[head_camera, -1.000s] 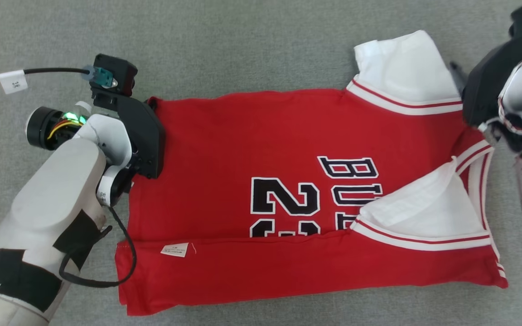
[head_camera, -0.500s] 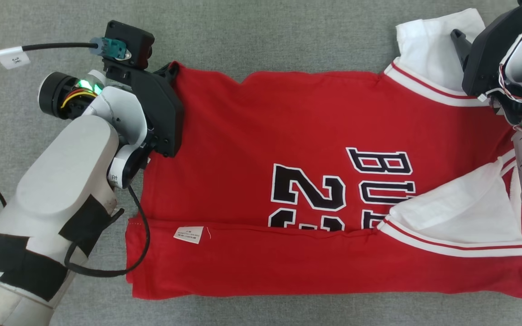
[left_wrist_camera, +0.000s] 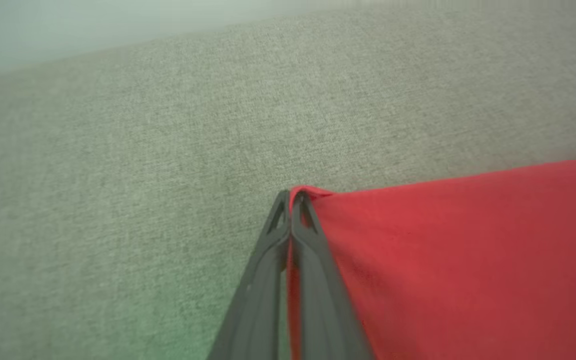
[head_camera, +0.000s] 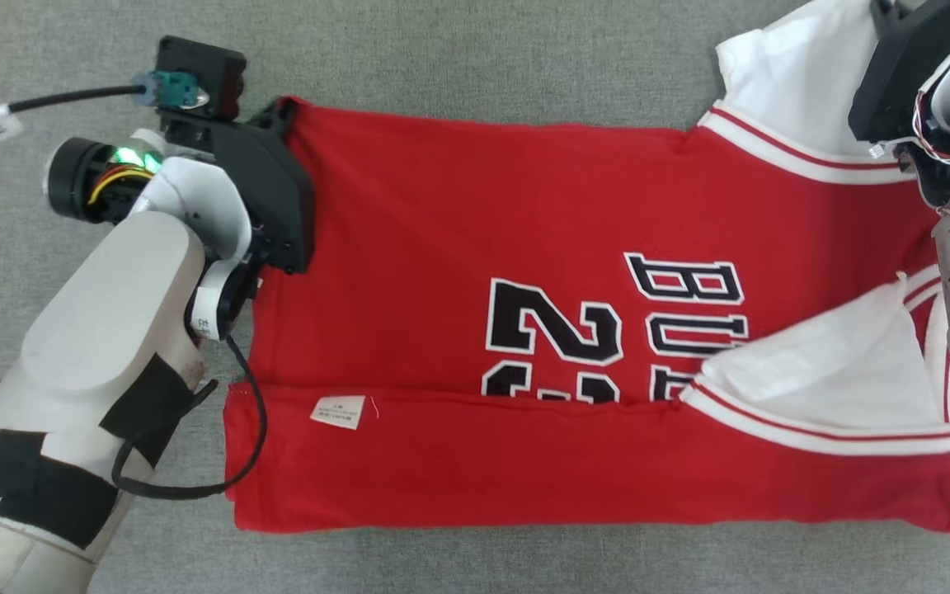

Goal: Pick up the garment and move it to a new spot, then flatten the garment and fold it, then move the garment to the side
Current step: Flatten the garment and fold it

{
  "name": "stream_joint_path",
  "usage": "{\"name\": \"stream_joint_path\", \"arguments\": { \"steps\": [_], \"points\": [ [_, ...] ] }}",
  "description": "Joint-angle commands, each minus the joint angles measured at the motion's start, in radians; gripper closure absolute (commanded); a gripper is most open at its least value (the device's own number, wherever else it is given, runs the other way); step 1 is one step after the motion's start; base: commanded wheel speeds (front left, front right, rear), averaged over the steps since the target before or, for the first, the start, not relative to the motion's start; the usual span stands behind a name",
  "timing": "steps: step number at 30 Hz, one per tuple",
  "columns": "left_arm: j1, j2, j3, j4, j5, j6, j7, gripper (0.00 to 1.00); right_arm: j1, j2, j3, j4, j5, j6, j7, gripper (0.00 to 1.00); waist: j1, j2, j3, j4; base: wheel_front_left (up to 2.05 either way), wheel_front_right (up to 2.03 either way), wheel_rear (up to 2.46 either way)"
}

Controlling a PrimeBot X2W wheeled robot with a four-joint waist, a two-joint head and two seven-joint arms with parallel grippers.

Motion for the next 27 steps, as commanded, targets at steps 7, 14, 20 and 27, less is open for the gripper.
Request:
{"name": "stream_joint_path", "arguments": {
  "steps": [7,14,20,27],
  "points": [
    [0.046,-0.005,0.015,0.037,0.003,0.030,-0.076,1.00,0.018,0.011,0.019,-0.002,0.055,-0.002,-0.136,1.00,-0.0001,-0.0001,-0.044,-0.007,0.00,0.00,0.00],
    [0.121,-0.036,0.030,0.034,-0.033,0.017,-0.154,1.00,0.125,-0.029,0.149,-0.076,0.194,-0.002,-0.139,1.00,-0.0001,-0.0001,-0.109,-0.011,0.00,0.00,0.00],
    [0.207,-0.049,0.034,0.009,-0.047,0.023,-0.232,1.00,0.273,-0.108,0.225,-0.244,0.333,-0.002,-0.092,1.00,-0.0001,-0.0001,-0.176,-0.013,0.00,0.00,0.00],
    [0.273,-0.041,0.034,-0.026,-0.030,0.033,-0.326,1.00,0.476,-0.181,0.213,-0.490,0.416,-0.002,-0.053,1.00,-0.0001,-0.0001,-0.222,-0.016,0.00,0.00,0.00]
  ]
}}
